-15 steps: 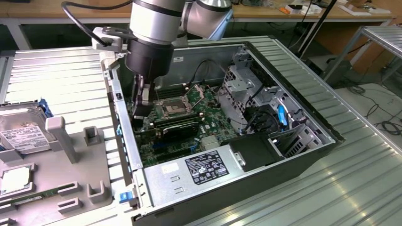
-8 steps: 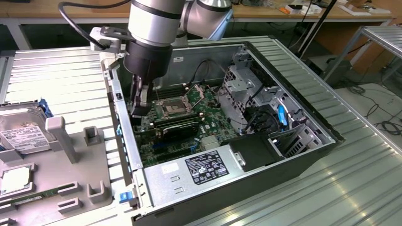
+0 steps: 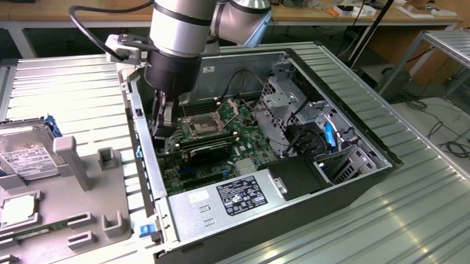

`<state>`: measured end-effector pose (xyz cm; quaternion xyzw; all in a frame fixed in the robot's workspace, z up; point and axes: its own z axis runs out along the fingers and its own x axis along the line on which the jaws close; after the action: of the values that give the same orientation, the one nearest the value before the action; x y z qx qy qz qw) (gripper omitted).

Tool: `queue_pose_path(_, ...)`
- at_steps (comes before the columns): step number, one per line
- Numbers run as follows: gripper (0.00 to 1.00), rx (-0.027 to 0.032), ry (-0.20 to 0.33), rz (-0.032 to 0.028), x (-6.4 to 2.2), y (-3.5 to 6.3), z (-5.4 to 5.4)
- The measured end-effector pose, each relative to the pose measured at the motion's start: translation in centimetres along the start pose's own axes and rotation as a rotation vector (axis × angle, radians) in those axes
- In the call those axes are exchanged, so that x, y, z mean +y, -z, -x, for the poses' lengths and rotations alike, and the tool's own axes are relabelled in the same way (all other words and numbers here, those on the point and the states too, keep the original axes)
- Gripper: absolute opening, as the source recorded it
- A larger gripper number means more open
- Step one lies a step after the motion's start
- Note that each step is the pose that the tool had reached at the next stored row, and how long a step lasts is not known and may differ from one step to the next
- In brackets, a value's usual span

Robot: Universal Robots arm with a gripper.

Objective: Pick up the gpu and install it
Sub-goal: 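Press down on the gpu until it lock into place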

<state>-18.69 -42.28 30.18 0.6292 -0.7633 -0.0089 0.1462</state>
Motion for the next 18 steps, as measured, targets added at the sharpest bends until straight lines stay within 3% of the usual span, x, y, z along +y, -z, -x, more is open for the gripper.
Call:
queue_pose_path(8, 0.11, -0.0011, 0.0, -0.0006, -0.33, -0.38, 0.1)
queue_pose_path(9, 0.11, -0.0066, 0.001, -0.0022, -1.14, -0.36, 0.3)
queue_pose_path(11, 0.11, -0.0057, 0.001, 0.0014, -2.11, 0.08, 0.4)
queue_pose_path(12, 0.11, -0.0108, 0.003, 0.0017, -2.68, 0.19, 0.6)
queue_pose_path(16, 0.11, -0.0146, 0.002, -0.0038, -3.96, 0.41, 0.8)
queue_pose_path(18, 0.11, -0.0159, 0.001, -0.0098, -4.65, 0.54, 0.9)
